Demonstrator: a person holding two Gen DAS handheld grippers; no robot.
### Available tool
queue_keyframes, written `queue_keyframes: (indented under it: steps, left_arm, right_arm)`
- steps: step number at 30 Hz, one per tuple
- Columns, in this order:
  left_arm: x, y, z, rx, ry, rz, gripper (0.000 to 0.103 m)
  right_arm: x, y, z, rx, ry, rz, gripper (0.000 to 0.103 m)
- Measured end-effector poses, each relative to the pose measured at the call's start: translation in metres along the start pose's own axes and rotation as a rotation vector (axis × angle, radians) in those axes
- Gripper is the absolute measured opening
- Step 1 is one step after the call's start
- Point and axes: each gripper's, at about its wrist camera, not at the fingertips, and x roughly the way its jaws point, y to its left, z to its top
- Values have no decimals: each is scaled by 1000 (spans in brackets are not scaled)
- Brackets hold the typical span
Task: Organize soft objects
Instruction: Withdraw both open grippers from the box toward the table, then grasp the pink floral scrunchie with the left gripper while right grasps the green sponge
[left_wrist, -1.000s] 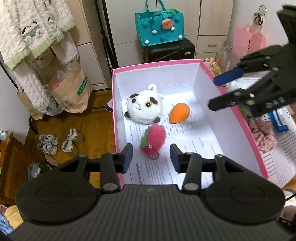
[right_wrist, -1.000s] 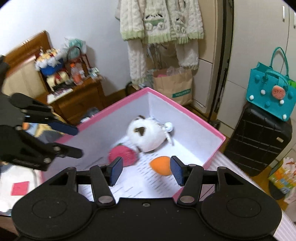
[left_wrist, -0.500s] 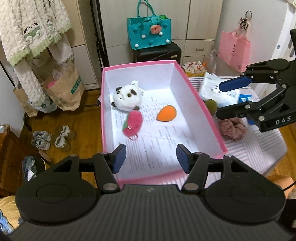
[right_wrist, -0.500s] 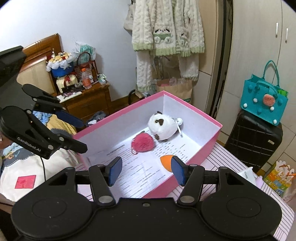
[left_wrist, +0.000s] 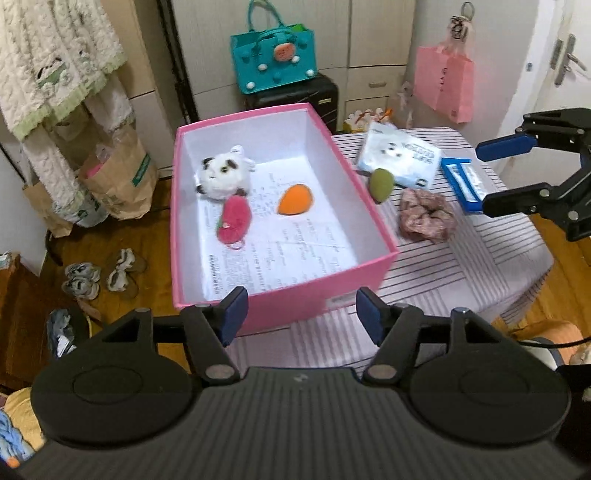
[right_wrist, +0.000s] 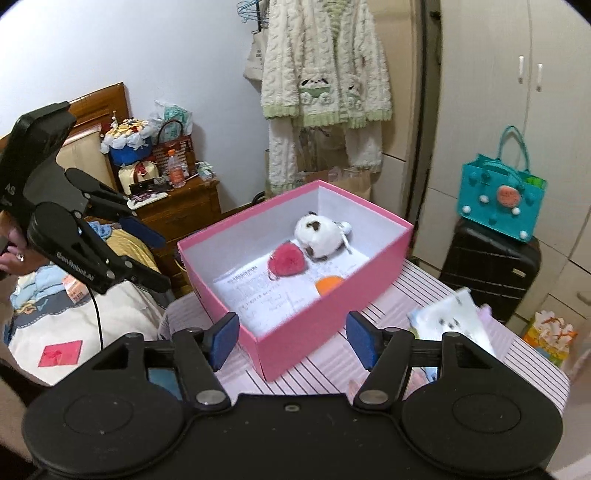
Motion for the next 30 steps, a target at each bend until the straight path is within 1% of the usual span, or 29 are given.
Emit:
queue_keyframes:
  steps: [2, 6, 10, 14, 17, 19, 24, 28, 30]
  left_arm:
    - [-1, -12, -1, 31, -14, -12, 66]
    - [-1, -35, -1, 74, -40, -36, 66]
    - [5, -54, 4, 86, -68, -84, 66]
    - [15, -74, 10, 94, -90, -132, 66]
    - [23, -90, 17, 108, -97, -144, 66]
    - [29, -105, 22, 131, -118, -166, 66]
    - [52, -137, 31, 167, -121, -269, 66]
    - [74, -161, 35, 188, -122, -280, 66]
    - [86, -168, 38, 172, -123, -279, 66]
  right_arm:
    - [-11, -3, -13, 10, -4, -18, 73]
    - [-24, -13, -35, 44, 10, -47, 74]
    - [-33, -22, -57, 75, 30, -65, 74]
    - [-38, -29, -70, 82, 44, -77, 75]
    - [-45, -37, -75, 79, 56, -102, 75]
    - [-50, -44, -79, 75, 64, -119, 76]
    - [-55, -71, -84, 117, 63, -163, 76]
    - [-54, -91, -89, 169, 45, -163, 76]
    - [-52, -99, -90, 180, 39, -156, 76]
